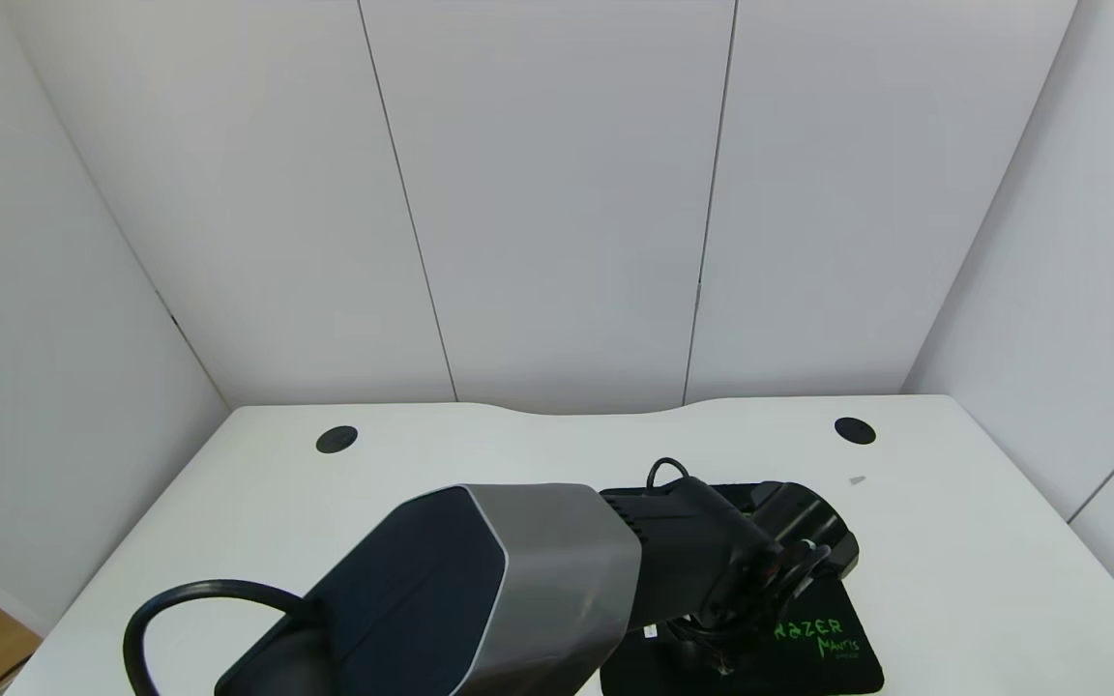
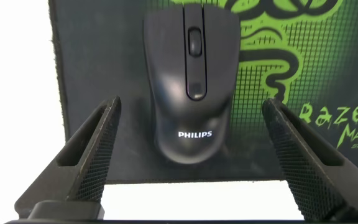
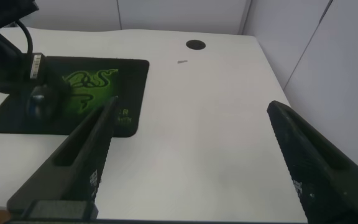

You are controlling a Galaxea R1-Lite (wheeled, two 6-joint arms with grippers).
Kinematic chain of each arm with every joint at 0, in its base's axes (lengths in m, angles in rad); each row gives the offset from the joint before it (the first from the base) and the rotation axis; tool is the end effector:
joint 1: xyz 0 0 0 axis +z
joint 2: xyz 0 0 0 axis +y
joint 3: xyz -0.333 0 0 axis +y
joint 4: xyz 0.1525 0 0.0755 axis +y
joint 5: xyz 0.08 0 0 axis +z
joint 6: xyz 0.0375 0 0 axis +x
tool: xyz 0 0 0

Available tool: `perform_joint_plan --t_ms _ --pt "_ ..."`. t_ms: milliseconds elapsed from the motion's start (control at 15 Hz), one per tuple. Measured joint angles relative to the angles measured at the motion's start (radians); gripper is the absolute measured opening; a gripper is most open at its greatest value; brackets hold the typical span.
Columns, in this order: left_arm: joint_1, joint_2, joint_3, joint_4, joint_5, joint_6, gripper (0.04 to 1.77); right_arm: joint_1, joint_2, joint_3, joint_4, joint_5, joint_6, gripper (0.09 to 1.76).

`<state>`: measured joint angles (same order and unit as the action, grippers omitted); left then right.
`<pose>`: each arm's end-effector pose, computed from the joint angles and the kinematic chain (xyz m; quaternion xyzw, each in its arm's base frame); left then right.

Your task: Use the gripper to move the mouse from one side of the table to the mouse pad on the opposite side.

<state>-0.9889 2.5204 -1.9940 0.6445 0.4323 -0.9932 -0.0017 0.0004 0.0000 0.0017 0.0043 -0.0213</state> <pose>0.2797 -0.3965 0.0774 -0.0649 0.4773 -0.0018 0.8763 -0.0630 0.0003 0.0753 -0.0106 0.0010 0.0013 0.9999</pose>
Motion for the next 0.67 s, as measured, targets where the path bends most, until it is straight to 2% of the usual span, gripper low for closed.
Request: perform_joint_plan --t_ms 333,667 --pt "0.057 -0.065 0.0 0.0 0.007 0.034 1.67 0.0 0.0 0.0 0.0 0.0 0.0 1.71" --pt "0.221 -0.137 0.003 -0.012 0.024 0.067 1.69 0.0 0.0 0.0 0.0 0.0 -0.001 1.71"
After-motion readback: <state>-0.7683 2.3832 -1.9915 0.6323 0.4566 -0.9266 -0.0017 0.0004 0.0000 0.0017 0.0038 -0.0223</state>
